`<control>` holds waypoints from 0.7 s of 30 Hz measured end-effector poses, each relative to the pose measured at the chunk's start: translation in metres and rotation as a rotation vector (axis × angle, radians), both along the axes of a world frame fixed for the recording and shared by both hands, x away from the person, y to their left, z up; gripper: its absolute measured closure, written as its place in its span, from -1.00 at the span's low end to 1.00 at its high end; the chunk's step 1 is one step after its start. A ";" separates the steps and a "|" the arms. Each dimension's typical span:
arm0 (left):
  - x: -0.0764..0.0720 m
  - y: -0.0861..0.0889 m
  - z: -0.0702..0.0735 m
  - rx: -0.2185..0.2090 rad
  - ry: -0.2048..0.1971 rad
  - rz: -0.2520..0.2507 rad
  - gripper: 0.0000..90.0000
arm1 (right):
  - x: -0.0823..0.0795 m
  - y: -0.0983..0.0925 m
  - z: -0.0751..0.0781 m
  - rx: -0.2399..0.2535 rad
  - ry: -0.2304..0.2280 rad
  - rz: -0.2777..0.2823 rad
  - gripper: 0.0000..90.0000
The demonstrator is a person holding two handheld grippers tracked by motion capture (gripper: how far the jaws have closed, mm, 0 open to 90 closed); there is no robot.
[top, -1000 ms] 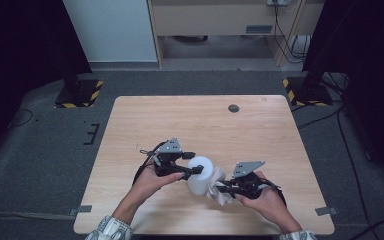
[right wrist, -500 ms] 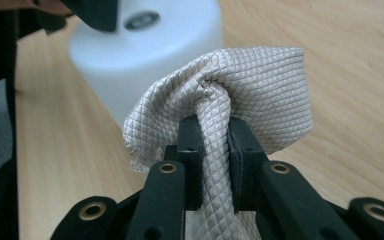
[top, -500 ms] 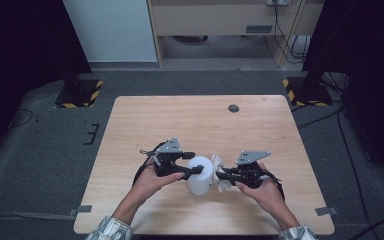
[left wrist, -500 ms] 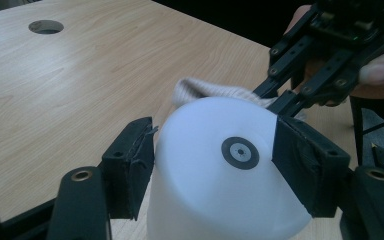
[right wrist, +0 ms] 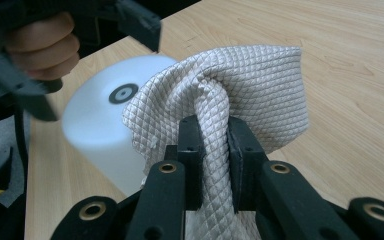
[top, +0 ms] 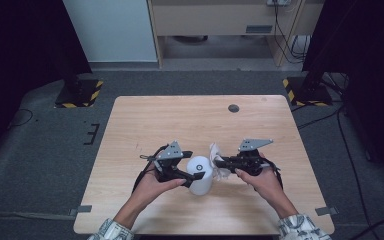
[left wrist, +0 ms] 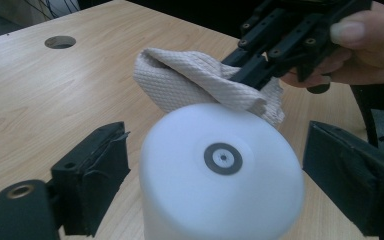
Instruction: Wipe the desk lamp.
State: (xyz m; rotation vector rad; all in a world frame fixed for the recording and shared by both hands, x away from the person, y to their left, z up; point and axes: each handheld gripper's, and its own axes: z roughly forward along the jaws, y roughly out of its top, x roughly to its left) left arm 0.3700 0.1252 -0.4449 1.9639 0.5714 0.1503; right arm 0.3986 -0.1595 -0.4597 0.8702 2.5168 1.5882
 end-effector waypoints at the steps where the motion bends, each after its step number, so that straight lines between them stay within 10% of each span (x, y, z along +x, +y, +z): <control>1: -0.001 0.002 -0.001 0.004 0.000 0.001 -0.83 | 0.003 0.002 0.000 0.000 0.003 0.003 0.76; 21: -0.016 0.003 -0.036 0.135 0.018 -0.005 -0.81 | 0.038 0.025 0.008 0.027 0.070 0.063 0.75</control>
